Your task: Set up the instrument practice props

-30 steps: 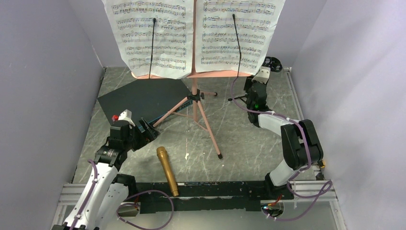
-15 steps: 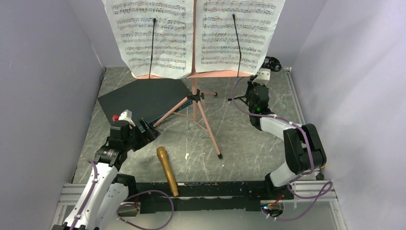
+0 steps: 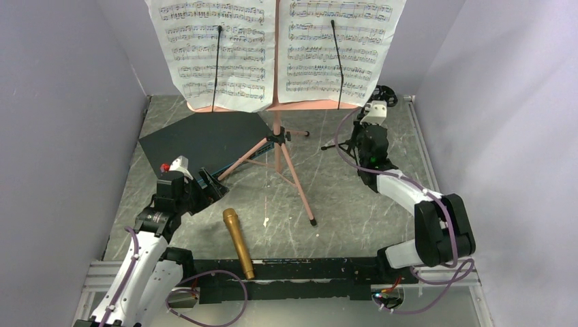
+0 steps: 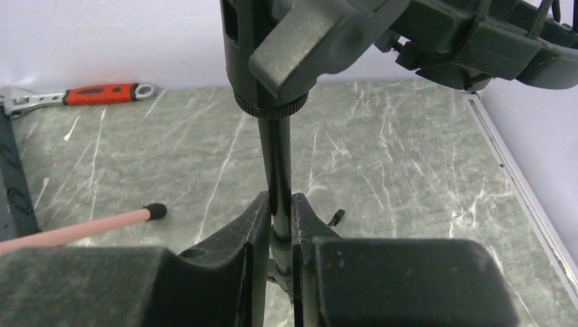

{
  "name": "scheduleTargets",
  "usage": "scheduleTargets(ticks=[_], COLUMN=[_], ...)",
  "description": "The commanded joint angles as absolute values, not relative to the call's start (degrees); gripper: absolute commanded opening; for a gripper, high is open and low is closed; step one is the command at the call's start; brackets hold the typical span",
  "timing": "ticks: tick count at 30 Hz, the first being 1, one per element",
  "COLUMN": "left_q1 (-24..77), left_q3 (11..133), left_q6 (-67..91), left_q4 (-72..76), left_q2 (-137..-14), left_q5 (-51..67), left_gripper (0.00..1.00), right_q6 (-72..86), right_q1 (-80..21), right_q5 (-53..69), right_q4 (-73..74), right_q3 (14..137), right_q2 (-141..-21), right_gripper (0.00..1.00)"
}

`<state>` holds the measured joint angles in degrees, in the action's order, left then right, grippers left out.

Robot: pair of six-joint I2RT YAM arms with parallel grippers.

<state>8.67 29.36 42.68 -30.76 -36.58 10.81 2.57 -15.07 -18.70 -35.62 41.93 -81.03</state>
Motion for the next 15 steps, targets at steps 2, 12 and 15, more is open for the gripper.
scheduleTargets(ticks=[2, 12, 15], left_q1=[8.57, 8.55, 8.54], left_q3=[32.02, 31.93, 33.12], left_q6=[42.23, 42.43, 41.41], left_q4=[-29.91, -28.78, -30.42], left_q2=[-36.26, -36.83, -36.70], left_q5=[12.20, 14.25, 14.30], left_gripper=[0.91, 0.91, 0.91], right_q6=[4.63, 5.32, 5.78], right_q1=[-15.35, -21.24, -22.98], right_q5=[-15.45, -18.57, -19.63], right_q4=[-32.78, -20.69, -16.65], right_q3=[41.32, 39.02, 37.96], right_q2=[-75.02, -63.84, -61.18], right_gripper=[0.04, 0.00, 0.00])
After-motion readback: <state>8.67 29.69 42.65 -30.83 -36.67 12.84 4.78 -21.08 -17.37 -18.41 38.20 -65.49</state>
